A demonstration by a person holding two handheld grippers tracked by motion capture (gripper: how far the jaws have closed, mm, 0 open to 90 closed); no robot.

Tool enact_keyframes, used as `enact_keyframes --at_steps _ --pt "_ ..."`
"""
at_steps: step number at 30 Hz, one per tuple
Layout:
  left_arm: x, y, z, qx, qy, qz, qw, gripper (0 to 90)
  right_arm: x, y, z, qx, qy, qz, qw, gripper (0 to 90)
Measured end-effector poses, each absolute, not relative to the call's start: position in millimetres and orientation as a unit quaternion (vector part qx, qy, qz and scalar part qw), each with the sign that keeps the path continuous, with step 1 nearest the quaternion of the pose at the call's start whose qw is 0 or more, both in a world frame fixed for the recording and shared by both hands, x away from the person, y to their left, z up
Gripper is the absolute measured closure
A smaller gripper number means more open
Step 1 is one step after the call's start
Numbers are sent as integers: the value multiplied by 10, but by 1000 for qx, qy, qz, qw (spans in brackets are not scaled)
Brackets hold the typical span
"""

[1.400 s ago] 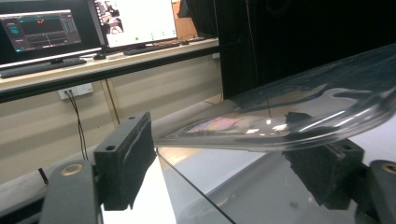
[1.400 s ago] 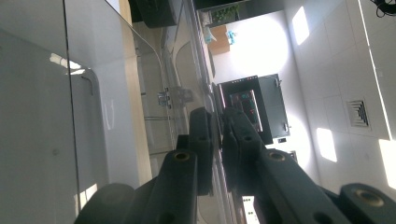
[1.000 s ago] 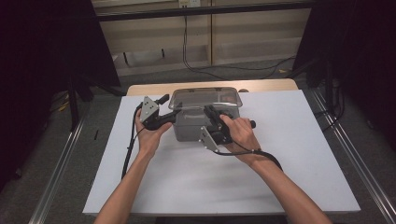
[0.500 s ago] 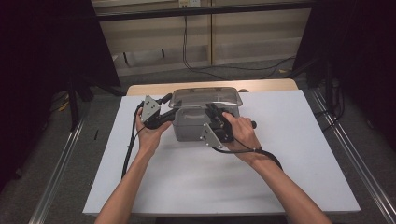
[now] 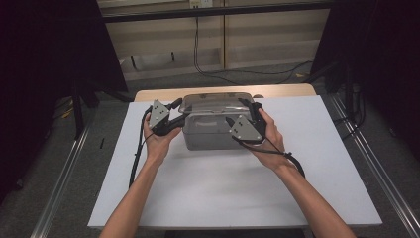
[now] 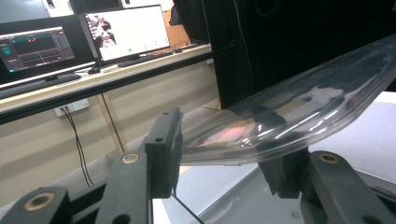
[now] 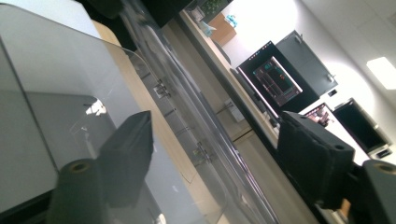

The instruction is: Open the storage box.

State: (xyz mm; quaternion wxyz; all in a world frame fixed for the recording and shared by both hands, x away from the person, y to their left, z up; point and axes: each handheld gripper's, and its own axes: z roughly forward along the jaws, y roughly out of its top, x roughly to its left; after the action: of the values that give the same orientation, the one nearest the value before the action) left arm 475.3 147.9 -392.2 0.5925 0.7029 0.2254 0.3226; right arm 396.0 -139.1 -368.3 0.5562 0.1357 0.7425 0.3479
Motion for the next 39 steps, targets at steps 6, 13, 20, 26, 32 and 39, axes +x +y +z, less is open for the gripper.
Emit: enact_keyframes --at_steps 6,13,20,26,32,39 --pt "4769 1494 -3897 703 223 321 594 555 4044 -1634 -3701 191 728 395 526 230" --pt "4781 1488 -3863 703 223 323 593 569 4166 -1845 -3748 256 710 445 483 241" --pt "4805 1484 -3834 698 230 321 597 579 4265 -1944 -3775 283 699 478 450 235" --pt "4829 1487 -3807 698 230 320 597 582 4339 -1992 -3791 294 688 503 432 270" --pt "4855 1484 -3773 697 233 320 598 594 4426 -2043 -3782 302 688 509 419 321" --pt "4880 1484 -3743 697 234 318 598 607 4554 -2070 -3801 308 686 522 402 402"
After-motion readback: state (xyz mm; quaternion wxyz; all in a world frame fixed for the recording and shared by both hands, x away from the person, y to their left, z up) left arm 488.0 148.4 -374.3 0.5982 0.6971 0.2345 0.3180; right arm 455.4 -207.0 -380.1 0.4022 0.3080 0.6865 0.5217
